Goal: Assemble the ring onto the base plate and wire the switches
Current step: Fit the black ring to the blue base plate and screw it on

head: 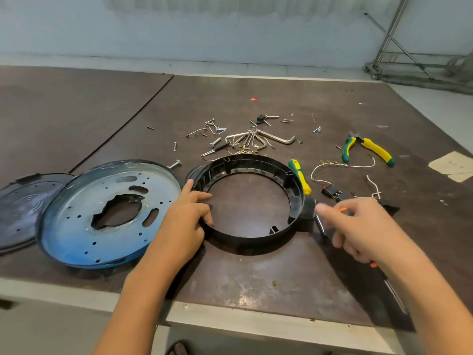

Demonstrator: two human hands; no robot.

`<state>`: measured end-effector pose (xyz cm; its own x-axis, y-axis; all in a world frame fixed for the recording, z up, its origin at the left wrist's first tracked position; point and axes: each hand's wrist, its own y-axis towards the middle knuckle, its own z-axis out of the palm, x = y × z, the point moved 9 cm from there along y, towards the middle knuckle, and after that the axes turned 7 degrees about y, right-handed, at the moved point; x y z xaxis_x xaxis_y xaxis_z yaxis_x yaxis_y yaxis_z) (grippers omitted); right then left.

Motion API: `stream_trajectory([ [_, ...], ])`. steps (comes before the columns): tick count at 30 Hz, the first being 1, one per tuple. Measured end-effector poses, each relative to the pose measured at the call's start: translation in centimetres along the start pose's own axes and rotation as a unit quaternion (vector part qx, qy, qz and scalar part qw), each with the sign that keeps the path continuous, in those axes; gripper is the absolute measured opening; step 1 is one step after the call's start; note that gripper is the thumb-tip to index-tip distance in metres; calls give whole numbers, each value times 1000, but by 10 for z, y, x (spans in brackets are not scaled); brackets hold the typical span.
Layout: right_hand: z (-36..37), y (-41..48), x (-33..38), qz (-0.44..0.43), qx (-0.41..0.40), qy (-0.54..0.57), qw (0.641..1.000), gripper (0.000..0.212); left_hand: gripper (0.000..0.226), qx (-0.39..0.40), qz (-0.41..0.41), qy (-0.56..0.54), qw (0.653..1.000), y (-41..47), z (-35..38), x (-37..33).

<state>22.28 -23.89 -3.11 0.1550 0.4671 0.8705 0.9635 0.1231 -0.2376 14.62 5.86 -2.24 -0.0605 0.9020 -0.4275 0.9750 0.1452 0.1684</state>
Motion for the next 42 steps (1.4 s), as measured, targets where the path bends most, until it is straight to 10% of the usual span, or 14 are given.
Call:
stream_trajectory([
  [7,10,8,8,-107,-50,-9,993,9,30,-90,113,-56,988,-17,-21,-48],
  [14,21,8,5,-83,-9,-30,996,19,23,31,219,1,975,-24,16,-98],
  [21,-47,14,7,-82,-110,-100,985,8,18,13,167,-38,985,-22,13,-83],
  [31,32,-16,43,-207,-23,-224,952,19,29,28,147,-70,986,-20,-3,-81],
  [35,28,-11,41,-204,-21,-217,954,16,28,-64,37,54,996,-14,-39,-22],
  [42,38,5,13,-112,43,-87,989,15,61,69,-155,91,981,-29,-36,49],
])
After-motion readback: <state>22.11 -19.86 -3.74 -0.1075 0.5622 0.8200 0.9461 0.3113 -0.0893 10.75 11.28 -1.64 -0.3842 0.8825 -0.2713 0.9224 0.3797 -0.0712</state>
